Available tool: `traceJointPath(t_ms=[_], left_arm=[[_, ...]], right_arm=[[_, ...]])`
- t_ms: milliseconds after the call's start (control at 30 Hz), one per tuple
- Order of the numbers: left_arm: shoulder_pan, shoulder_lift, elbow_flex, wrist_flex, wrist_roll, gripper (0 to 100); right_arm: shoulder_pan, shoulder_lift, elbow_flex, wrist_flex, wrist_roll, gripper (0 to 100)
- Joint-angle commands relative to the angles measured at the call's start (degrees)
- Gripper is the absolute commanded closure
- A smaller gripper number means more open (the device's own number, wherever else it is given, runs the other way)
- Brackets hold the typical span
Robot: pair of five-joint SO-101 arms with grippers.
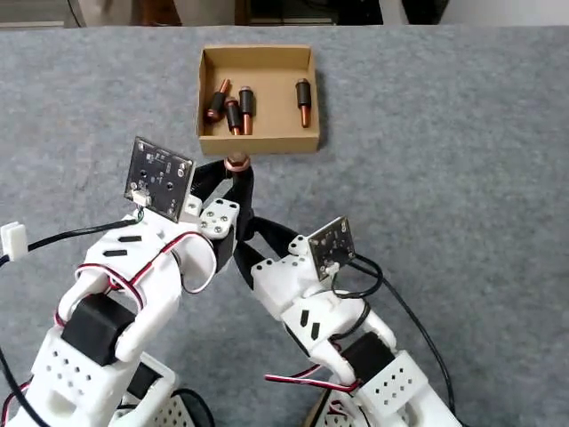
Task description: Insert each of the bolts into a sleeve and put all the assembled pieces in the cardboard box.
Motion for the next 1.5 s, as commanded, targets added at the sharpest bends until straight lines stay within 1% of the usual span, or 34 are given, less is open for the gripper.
traceJointPath(t_ms=[0,100,467,733,900,1467], left_arm=[[0.53,-0.57,1.23,-3.69,-0.35,98],[0.53,-0.57,2.90,-5.01,-0.35,98],[0.44,-0.66,3.25,-4.66,-0.44,98],[0.53,-0.92,2.90,-1.67,-0.35,98],[0.53,-1.19,2.81,-1.14,3.78,98],[0.00,-0.66,3.34,-1.76,3.52,98]], right_arm=[[-0.75,-1.27,-0.40,-0.26,-0.18,99.7],[-0.75,-1.27,-0.40,-0.26,-0.18,99.7],[-0.66,-1.27,-0.40,-0.26,-0.26,99.7],[-0.57,-1.27,-0.40,-0.26,-0.26,99.7],[-0.57,-1.27,-0.40,-0.26,-0.26,99.7],[-0.57,-1.27,-0.40,-0.18,-0.26,99.7]])
